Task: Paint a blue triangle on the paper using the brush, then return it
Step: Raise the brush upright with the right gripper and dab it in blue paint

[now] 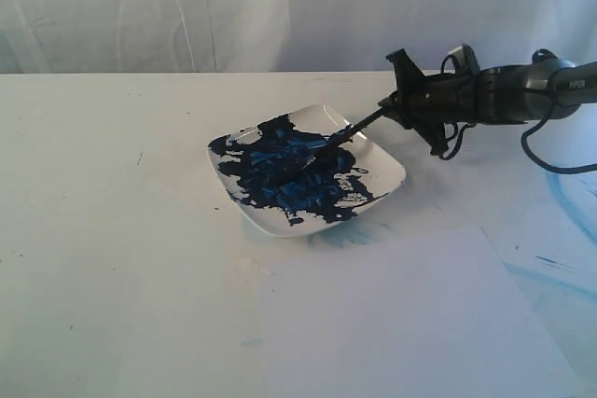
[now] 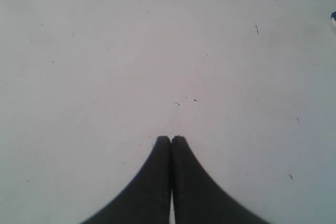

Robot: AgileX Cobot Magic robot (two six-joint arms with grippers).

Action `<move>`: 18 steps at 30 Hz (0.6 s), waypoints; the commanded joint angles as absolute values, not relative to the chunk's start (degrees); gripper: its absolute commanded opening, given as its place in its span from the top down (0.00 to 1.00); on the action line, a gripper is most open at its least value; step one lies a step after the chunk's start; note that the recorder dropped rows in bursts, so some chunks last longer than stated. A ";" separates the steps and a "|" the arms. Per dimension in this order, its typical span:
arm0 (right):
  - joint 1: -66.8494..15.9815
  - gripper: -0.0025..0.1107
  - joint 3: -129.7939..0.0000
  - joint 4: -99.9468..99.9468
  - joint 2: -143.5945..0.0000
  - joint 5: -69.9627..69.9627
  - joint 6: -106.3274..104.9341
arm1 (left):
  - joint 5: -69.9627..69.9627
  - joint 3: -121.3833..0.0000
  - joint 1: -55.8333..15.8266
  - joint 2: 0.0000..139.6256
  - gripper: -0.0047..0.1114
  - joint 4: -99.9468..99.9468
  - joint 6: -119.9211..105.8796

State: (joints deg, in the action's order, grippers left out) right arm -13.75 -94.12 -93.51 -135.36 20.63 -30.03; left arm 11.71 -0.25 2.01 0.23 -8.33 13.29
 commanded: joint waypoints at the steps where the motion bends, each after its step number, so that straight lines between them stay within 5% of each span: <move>1: -13.69 0.98 -94.22 -93.11 -129.97 22.29 -40.04 | 11.60 0.00 2.27 0.00 0.96 -8.17 13.71; 12: -14.45 0.98 -95.37 -99.95 -120.21 51.76 -78.91 | 11.60 0.00 2.27 0.00 0.96 -8.17 13.71; 18: -23.08 0.98 -95.37 -99.95 -114.25 35.64 -90.26 | 11.60 0.00 2.27 0.00 0.96 -8.17 13.71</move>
